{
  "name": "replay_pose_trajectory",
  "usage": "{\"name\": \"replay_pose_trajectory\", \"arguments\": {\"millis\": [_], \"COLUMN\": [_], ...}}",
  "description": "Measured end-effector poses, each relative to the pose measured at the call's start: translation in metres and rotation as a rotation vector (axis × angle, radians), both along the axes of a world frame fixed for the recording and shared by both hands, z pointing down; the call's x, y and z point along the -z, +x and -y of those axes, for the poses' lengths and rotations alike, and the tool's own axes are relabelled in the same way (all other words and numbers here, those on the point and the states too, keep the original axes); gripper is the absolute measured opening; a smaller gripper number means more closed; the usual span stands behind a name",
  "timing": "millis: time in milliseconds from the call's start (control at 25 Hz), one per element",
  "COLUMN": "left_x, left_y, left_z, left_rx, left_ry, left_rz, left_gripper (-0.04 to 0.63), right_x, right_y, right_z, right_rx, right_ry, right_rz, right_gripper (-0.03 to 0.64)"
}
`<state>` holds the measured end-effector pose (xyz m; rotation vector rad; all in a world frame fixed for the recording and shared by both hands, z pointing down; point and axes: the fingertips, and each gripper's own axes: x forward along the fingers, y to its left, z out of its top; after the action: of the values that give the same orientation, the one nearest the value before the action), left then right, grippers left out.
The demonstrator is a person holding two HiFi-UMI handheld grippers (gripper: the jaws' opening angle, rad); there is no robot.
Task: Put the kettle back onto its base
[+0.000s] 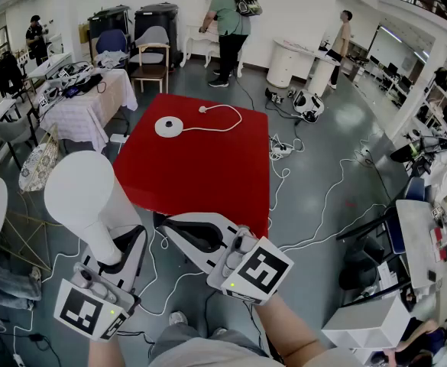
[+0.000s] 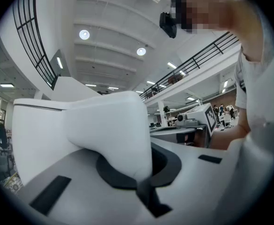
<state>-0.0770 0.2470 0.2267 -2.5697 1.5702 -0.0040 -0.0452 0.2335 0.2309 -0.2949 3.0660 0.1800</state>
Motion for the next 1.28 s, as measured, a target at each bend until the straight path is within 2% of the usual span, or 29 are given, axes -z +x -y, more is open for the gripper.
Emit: {"name": "replay_pose_trajectory", "arguments": {"millis": [560, 760, 880, 1080, 1280], "left_x": [-0.001, -0.001, -0.001, -0.005, -0.002], "left_y": [-0.015, -0.025, -0.033, -0.030, -0.013], "left_z": [-0.005, 0.001, 0.010, 0.033, 0.071], "left_rx": [-0.027, -0.062, -0.079, -0.080, -0.048], "left_ry": [0.009, 0.021, 0.029, 0.032, 0.034], "left_rz": [0.000, 0.004, 0.004, -0.002, 0.016], "left_gripper": [0.006, 0.006, 0.006, 0.006, 0.006], "right_x": [-0.006, -0.008, -0.010, -0.016, -0.016], "right_y": [-0.019, -0.032, -0.037, -0.023, -0.006], "right_z": [-0.004, 0.002, 0.015, 0.048, 0.087], "right_rx": [-0.018, -0.017, -0.044, -0.092, -0.050], "right_ry": [-0.002, -0.027, 0.007, -0.019, -0.011], "right_rz": [-0.017, 0.019, 0.022, 0.028, 0.016], "right_gripper": [-0.002, 0.000, 0.005, 0.005, 0.005]}}
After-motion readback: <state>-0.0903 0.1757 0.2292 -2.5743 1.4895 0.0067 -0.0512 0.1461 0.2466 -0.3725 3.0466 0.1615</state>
